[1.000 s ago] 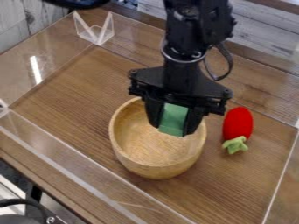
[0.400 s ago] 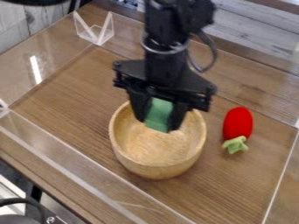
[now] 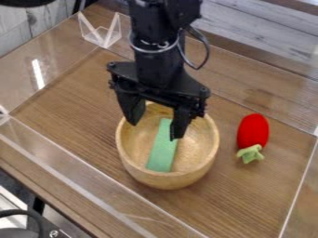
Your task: Put the green block in the brown bowl
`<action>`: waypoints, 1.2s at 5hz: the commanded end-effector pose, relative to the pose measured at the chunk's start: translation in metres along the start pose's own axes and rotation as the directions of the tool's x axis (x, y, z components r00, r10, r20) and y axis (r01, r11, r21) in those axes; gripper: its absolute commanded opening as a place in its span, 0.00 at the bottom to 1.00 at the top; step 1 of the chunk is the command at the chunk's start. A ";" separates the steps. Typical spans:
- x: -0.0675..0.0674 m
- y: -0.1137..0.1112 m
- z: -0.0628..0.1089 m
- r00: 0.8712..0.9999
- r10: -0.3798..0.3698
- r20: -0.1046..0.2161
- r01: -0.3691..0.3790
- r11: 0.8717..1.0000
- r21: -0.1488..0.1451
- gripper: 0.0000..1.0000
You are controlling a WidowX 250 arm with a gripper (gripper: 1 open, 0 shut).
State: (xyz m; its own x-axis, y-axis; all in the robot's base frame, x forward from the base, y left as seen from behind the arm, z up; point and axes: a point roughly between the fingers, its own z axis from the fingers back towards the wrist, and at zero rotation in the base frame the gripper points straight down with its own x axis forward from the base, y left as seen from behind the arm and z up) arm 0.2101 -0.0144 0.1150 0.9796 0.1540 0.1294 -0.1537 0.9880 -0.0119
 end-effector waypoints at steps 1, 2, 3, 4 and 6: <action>0.009 -0.009 0.012 0.998 -0.040 0.040 0.041 0.999 -0.020 1.00; 0.008 -0.018 0.013 0.996 -0.080 0.034 0.081 0.996 -0.030 1.00; 0.013 -0.016 0.024 0.998 -0.064 0.030 0.065 0.997 -0.031 1.00; 0.020 -0.011 0.032 0.999 -0.030 0.029 0.031 0.999 -0.035 1.00; 0.036 -0.017 0.026 0.993 0.114 0.022 -0.113 0.993 -0.036 1.00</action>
State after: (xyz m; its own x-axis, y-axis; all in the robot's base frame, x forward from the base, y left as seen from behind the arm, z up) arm 0.2375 -0.0253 0.1330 0.9584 0.2670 0.1007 -0.2632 0.9635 -0.0495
